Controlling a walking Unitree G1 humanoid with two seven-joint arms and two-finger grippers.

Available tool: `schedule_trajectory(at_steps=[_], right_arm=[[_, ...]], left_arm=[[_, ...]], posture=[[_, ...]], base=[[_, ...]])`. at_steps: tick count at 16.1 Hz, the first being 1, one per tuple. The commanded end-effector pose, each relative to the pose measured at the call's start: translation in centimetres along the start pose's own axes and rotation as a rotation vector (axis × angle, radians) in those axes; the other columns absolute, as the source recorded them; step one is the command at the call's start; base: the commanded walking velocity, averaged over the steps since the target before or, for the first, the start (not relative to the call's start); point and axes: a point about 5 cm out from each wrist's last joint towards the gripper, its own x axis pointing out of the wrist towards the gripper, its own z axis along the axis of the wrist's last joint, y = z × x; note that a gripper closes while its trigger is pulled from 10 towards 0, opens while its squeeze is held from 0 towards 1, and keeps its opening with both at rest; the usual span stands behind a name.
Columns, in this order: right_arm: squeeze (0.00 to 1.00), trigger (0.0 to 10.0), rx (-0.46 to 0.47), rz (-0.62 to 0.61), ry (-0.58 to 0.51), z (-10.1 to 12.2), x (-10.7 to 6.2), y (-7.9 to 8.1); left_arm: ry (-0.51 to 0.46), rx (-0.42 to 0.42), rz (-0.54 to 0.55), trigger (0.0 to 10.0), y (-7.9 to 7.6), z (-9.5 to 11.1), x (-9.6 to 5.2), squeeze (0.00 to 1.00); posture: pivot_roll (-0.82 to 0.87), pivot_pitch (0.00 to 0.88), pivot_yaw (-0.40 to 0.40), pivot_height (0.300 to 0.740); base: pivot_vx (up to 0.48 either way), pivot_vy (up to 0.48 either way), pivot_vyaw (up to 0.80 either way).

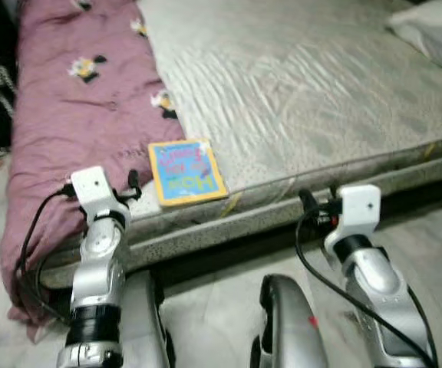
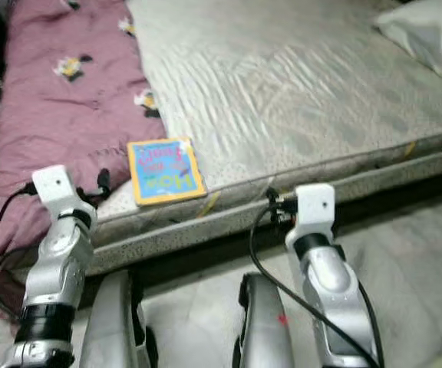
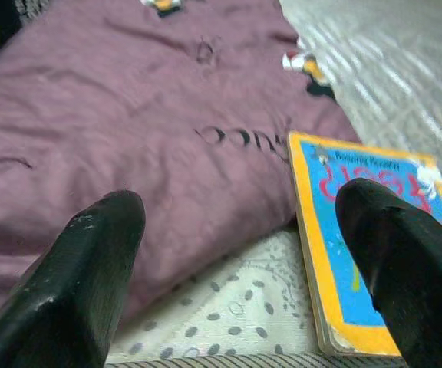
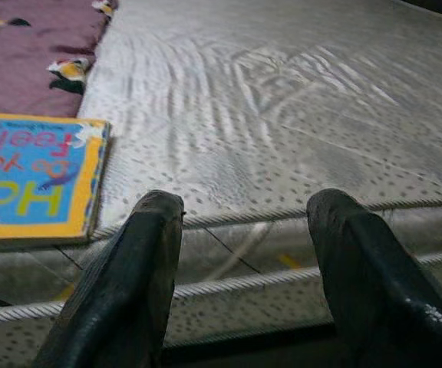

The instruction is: Clean up the room

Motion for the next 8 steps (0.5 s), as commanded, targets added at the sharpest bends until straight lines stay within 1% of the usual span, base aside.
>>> schedule_trajectory(at_steps=[1,3,5,7,8], right_arm=[[0.0,10.0,0.002,-0.006,0.004,0.2,-0.5,-0.3],[0.0,10.0,-0.001,-0.016,0.012,0.5,-1.4,-0.8],[0.0,10.0,-0.004,-0.024,0.027,0.5,-1.8,-1.1],[0.0,10.0,-0.009,-0.017,0.034,0.5,-1.8,-1.1],[0.0,10.0,-0.014,-0.015,0.035,0.5,-1.7,-1.0]], left_arm=[[0.0,0.007,0.002,10.0,0.4,0.0,0.2,0.0],[0.022,0.003,-0.028,10.0,-0.2,-0.4,0.9,0.0],[0.027,-0.008,-0.051,10.0,-0.9,-0.4,1.4,0.0],[0.0,0.012,-0.076,10.0,-1.5,0.1,1.8,0.0],[0.003,0.015,-0.081,10.0,-1.5,0.1,2.0,0.0]], posture=[[-0.19,0.17,-0.006,0.557],[-0.21,0.182,-0.005,0.527],[-0.21,0.188,-0.009,0.502],[-0.2,0.188,-0.012,0.487],[-0.2,0.185,-0.012,0.487]], base=[[0.0,0.0,0.0],[0.0,0.0,0.0],[0.0,0.0,0.0],[0.0,0.0,0.0],[0.0,0.0,0.0]])
